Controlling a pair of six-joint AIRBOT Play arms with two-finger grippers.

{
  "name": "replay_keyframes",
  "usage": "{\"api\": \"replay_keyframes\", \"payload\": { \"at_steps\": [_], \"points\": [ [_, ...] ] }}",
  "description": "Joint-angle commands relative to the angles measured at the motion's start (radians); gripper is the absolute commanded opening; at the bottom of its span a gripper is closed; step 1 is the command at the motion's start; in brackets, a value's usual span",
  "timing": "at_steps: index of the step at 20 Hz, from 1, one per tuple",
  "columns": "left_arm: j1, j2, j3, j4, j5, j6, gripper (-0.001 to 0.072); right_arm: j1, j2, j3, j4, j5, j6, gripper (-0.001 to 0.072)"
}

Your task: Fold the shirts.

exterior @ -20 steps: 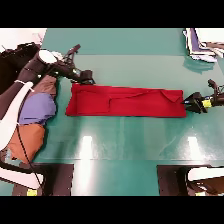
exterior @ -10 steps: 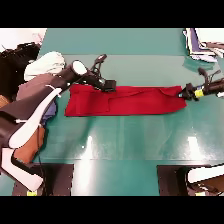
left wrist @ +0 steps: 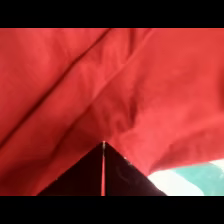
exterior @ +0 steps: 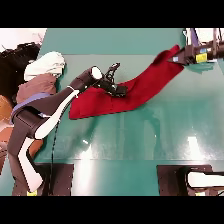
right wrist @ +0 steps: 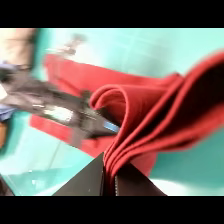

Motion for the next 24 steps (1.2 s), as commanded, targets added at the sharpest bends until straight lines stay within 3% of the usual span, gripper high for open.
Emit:
{"api": "replay_keyframes", "payload": {
  "at_steps": [1, 7, 12, 16, 17, 19, 20, 24],
  "points": [
    [-0.003, -0.015, 0.009, -0.001, 0.006, -0.006, 0.0023, 0.122, 0.011, 0.080, 0.013, -0.035, 0.027, 0.0013],
    [0.059, 0.029, 0.049, 0.059, -0.040, -0.018, 0.0023, 0.268, 0.009, 0.083, 0.039, -0.121, 0.025, 0.0014],
    [0.297, 0.269, 0.048, 0.257, -0.137, -0.022, 0.0024, 0.451, -0.045, 0.083, 0.042, -0.257, 0.020, 0.0015],
    [0.510, 0.443, 0.048, 0.298, -0.206, -0.005, 0.0024, 0.668, -0.221, 0.116, 0.162, -0.441, -0.114, 0.0016],
    [0.548, 0.472, 0.048, 0.298, -0.216, -0.005, 0.0024, 0.720, -0.288, 0.160, 0.159, -0.475, -0.143, 0.0058],
    [0.608, 0.511, 0.048, 0.298, -0.242, -0.005, 0.0024, 0.796, -0.400, 0.254, 0.159, -0.497, -0.189, 0.0420],
    [0.624, 0.517, 0.048, 0.298, -0.256, -0.005, 0.0024, 0.820, -0.447, 0.299, 0.158, -0.482, -0.189, 0.0494],
    [0.630, 0.519, 0.048, 0.295, -0.306, 0.021, 0.0024, 0.772, -0.444, 0.250, 0.157, -0.320, -0.150, 0.0413]
  ]
}}
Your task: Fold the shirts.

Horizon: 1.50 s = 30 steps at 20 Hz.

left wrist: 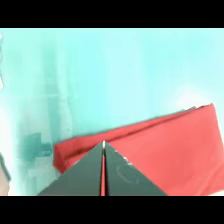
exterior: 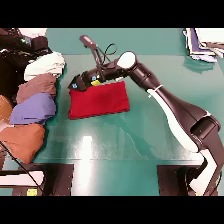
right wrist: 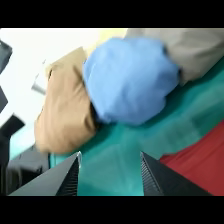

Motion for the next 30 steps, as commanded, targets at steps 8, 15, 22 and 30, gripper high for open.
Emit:
{"api": "replay_keyframes", "payload": {
  "at_steps": [8, 15, 22, 30],
  "points": [
    [0.026, 0.018, 0.000, -0.014, -0.053, 0.018, 0.0024, -0.448, 0.257, -0.617, -0.056, 0.135, 0.041, 0.0306],
    [0.026, 0.010, -0.004, -0.076, -0.049, 0.044, 0.0024, -0.556, 0.169, -0.727, -0.037, 0.074, 0.064, 0.0514],
    [0.020, 0.010, -0.004, -0.108, -0.052, 0.045, 0.0024, -0.373, -0.093, -0.432, 0.071, 0.122, 0.104, 0.0503],
    [-0.171, 0.010, -0.004, -0.098, -0.013, 0.063, 0.0023, -0.361, -0.035, -0.258, -0.110, 0.113, 0.112, 0.0014]
  ]
}}
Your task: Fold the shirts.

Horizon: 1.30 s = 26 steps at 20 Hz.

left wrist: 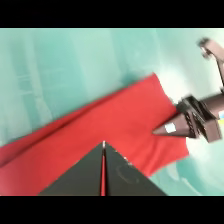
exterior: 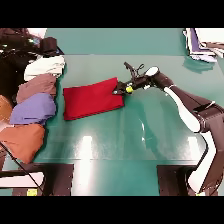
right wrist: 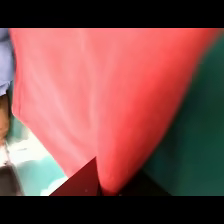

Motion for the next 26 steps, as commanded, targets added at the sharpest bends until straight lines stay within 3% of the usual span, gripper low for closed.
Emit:
{"api": "replay_keyframes", "payload": {
  "at_steps": [1, 4, 11, 20, 26],
  "points": [
    [-0.080, 0.000, 0.000, 0.002, 0.016, 0.003, 0.0023, -0.049, 0.093, 0.042, -0.164, -0.001, 0.053, 0.0014],
    [-0.113, 0.001, 0.000, 0.001, 0.011, 0.002, 0.0023, -0.189, 0.236, 0.043, -0.364, 0.026, 0.153, 0.0015],
    [-0.113, 0.002, 0.000, -0.004, 0.006, -0.010, 0.0023, -0.663, 0.480, 0.037, -0.662, 0.169, 0.273, 0.0014],
    [-0.113, 0.002, 0.000, -0.004, 0.028, -0.045, 0.0023, -1.272, 0.751, -0.474, -0.663, 0.006, 0.375, 0.0014],
    [-0.113, 0.001, 0.000, -0.004, 0.040, -0.047, 0.0023, -1.363, 0.921, -0.755, -0.656, 0.007, 0.391, 0.0017]
  ]
}}
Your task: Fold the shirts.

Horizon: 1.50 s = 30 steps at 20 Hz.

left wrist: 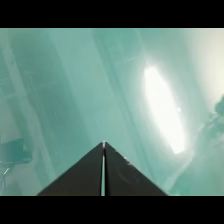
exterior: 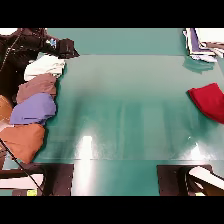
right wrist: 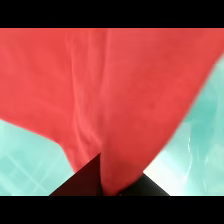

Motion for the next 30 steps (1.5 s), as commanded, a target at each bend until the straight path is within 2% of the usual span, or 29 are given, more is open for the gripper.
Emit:
{"api": "replay_keyframes", "payload": {
  "at_steps": [1, 3, 5, 11, 14, 17, 23, 24, 25, 26, 30],
  "points": [
    [-0.001, 0.000, 0.000, 0.000, 0.011, -0.002, 0.0023, -0.016, 0.086, -0.155, 0.005, -0.013, 0.011, 0.0037],
    [-0.001, 0.000, 0.000, 0.001, 0.013, -0.001, 0.0024, 0.037, 0.107, -0.200, 0.003, -0.009, 0.011, 0.0370],
    [-0.001, 0.000, 0.000, 0.001, 0.011, 0.000, 0.0024, 0.076, 0.121, -0.212, -0.008, 0.007, 0.010, 0.0454],
    [-0.001, 0.000, 0.000, 0.001, 0.005, 0.002, 0.0024, 0.004, 0.202, -0.089, -0.243, 0.169, 0.011, 0.0454],
    [-0.001, 0.000, 0.000, 0.001, 0.011, 0.002, 0.0024, -0.010, 0.261, -0.032, -0.154, 0.169, 0.010, 0.0454],
    [-0.001, 0.000, 0.000, -0.001, 0.016, 0.001, 0.0024, 0.111, 0.294, -0.023, -0.012, 0.168, 0.010, 0.0453],
    [0.000, 0.000, 0.000, -0.001, 0.038, 0.001, 0.0024, 0.589, 0.296, -0.024, -0.005, 0.127, 0.010, 0.0444],
    [0.000, 0.000, 0.000, -0.001, 0.046, 0.001, 0.0024, 0.656, 0.296, -0.024, -0.007, 0.118, 0.002, 0.0371],
    [0.000, 0.000, 0.000, -0.001, 0.055, 0.001, 0.0024, 0.713, 0.296, -0.024, -0.006, 0.114, -0.011, 0.0160],
    [0.000, 0.000, 0.000, -0.001, 0.059, 0.001, 0.0024, 0.767, 0.296, -0.024, -0.007, 0.110, -0.027, 0.0015],
    [0.000, 0.000, 0.000, -0.001, 0.060, 0.001, 0.0024, 0.873, 0.296, -0.024, -0.006, 0.098, -0.028, 0.0016]
  ]
}}
